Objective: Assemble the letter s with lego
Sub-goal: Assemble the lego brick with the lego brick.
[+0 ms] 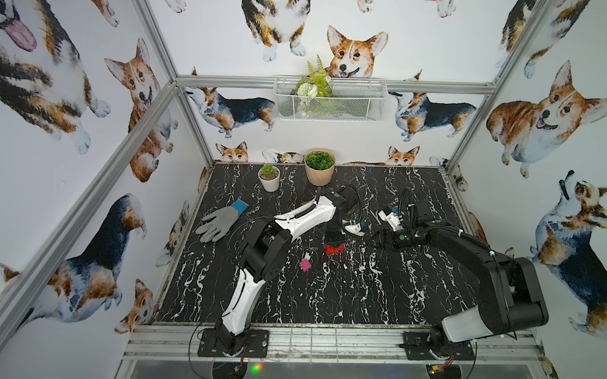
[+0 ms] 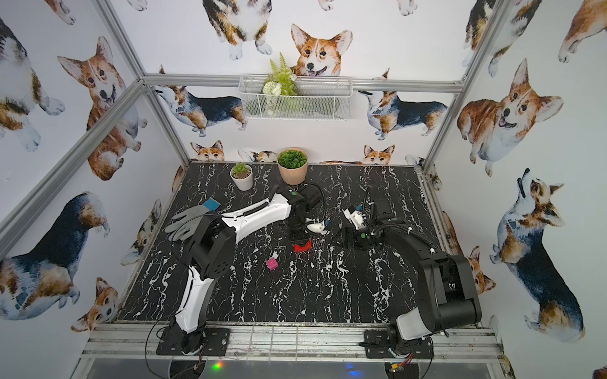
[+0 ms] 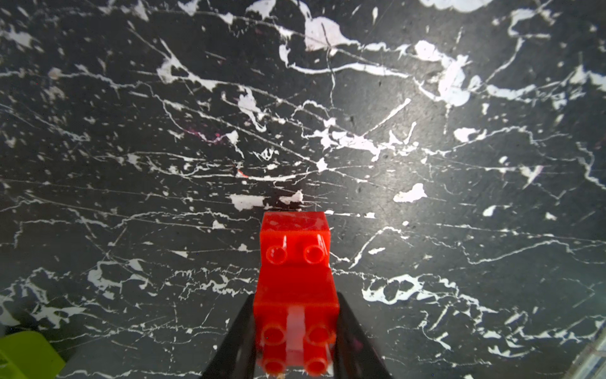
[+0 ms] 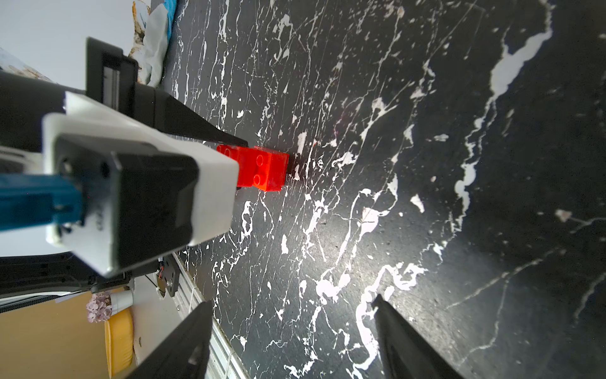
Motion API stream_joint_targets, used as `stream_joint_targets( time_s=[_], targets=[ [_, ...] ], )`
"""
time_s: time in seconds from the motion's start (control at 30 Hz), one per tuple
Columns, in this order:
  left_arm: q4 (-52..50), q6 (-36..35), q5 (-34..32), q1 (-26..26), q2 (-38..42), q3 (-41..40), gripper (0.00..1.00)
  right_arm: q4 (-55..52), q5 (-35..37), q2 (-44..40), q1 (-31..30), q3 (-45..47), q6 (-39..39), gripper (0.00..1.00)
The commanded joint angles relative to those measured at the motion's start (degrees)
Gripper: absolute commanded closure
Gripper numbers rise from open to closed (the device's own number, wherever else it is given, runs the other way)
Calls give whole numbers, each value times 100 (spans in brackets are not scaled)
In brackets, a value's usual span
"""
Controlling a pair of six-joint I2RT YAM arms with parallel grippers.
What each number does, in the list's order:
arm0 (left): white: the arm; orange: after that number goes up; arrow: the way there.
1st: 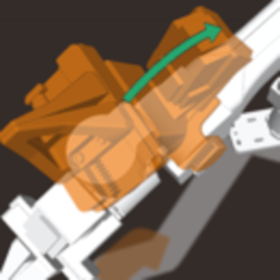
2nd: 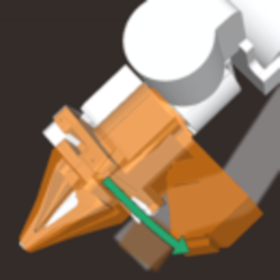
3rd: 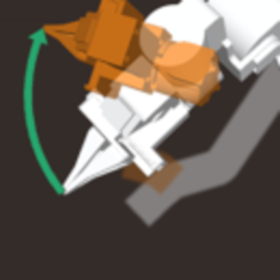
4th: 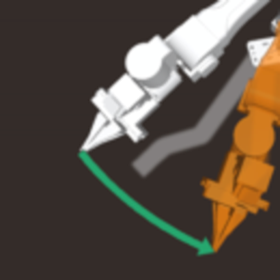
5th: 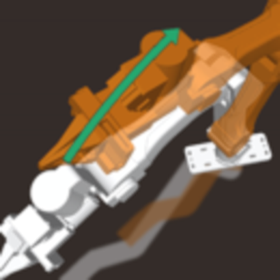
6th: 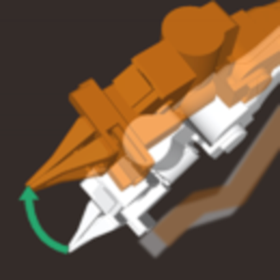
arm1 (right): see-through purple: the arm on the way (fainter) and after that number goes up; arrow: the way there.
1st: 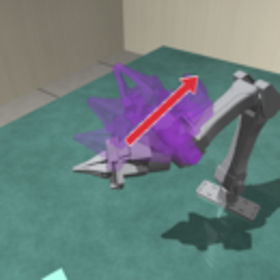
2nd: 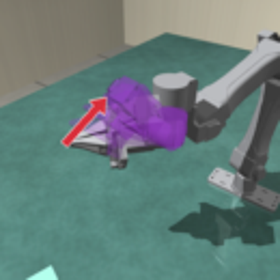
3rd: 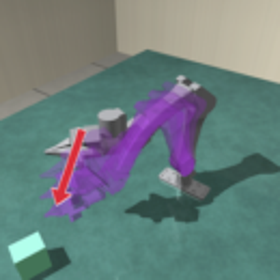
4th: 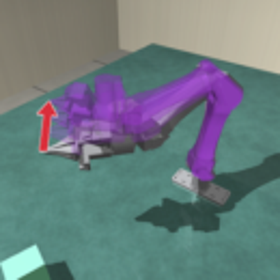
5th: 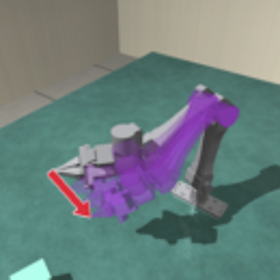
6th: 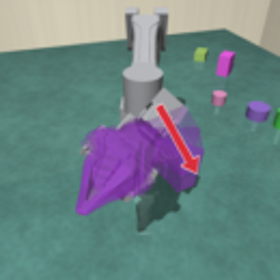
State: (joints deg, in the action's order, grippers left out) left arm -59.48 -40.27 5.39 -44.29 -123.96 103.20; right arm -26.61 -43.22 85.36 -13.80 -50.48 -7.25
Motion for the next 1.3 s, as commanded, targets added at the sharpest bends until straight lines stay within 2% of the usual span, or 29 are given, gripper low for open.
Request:
stream_joint_targets(
  time_s=[0.0, 0.37, 0.83, 1.27],
  targets=[
    [-316, -16, -233, -54, -130, -121, 86, -90, 57, -20, 0, 12, 128, 21],
    [-356, 236, -191, -106, -146, -161, 86, -90, 4, -46, 51, 3, 124, 21],
    [-160, 44, -75, 12, 12, -512, 87, -169, -46, -203, 287, 73, 128, 21],
    [-327, -6, -177, 36, -199, -163, 89, -248, -23, -249, 318, 108, 162, 21]
  ],
)
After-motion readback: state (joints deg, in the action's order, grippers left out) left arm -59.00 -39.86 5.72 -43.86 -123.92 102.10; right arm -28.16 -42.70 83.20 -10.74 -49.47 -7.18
